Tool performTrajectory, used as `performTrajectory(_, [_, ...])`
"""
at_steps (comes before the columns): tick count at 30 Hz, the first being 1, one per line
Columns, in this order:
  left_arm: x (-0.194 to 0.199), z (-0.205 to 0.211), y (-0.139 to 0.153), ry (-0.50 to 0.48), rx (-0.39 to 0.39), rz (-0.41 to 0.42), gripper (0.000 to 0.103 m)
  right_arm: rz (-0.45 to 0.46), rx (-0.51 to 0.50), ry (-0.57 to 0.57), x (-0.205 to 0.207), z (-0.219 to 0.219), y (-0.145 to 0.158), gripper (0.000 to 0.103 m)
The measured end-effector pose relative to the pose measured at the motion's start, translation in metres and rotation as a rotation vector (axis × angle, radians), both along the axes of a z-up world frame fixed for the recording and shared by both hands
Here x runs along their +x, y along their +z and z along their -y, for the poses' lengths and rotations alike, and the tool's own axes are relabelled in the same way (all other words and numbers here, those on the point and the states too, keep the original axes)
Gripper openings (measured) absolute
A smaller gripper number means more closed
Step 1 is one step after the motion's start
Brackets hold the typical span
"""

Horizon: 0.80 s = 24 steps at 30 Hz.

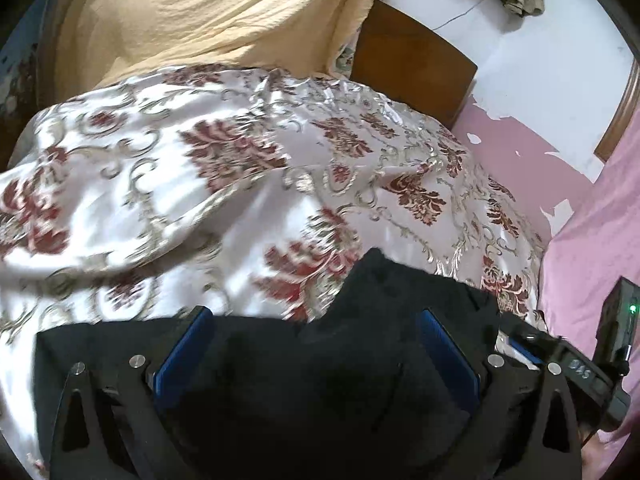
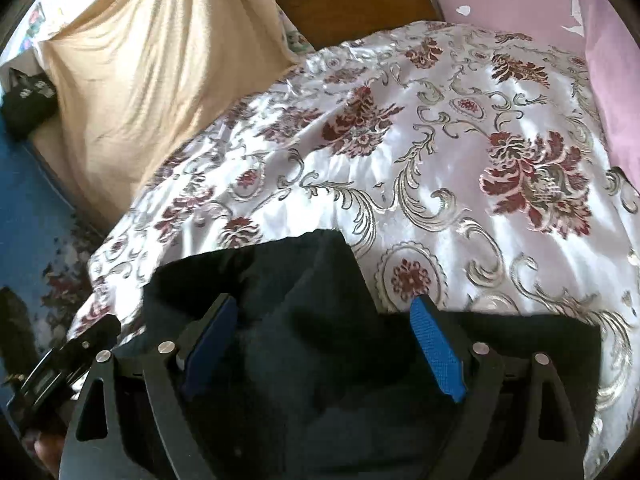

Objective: Fold large clothes

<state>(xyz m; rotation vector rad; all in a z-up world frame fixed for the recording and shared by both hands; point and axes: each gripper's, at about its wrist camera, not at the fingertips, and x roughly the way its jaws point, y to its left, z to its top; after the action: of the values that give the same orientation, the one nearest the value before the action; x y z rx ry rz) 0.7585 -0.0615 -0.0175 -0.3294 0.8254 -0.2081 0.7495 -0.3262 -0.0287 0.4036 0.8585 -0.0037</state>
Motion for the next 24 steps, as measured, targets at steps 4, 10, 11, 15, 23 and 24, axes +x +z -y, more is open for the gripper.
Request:
performTrajectory(4, [0.011, 0.021, -0.003, -0.019, 0.061, 0.003, 0.076, -0.018, 0.017, -0.020, 0.018, -0.003, -0.007, 0.059])
performTrajectory(10, [0.003, 0.019, 0.007, -0.028, 0.042, 0.003, 0.009, -0.019, 0.029, -0.013, 0.012, 0.002, -0.009, 0.019])
performTrajectory(11, [-0.004, 0.017, 0.013, -0.031, 0.040, 0.027, 0.008, -0.004, 0.038, -0.010, 0.005, 0.005, -0.005, 0.017])
performTrajectory(15, [-0.042, 0.006, 0.038, -0.041, 0.052, 0.103, 0.007, 0.070, 0.051, 0.018, -0.036, 0.011, 0.022, 0.015])
performTrajectory(23, [-0.149, -0.024, 0.087, -0.074, -0.016, 0.187, 0.006, 0.208, -0.036, 0.098, -0.143, 0.009, 0.081, 0.013])
performTrajectory(24, [-0.160, -0.024, 0.090, -0.080, -0.012, 0.196, 0.006, 0.223, -0.057, 0.109, -0.159, 0.006, 0.086, 0.013])
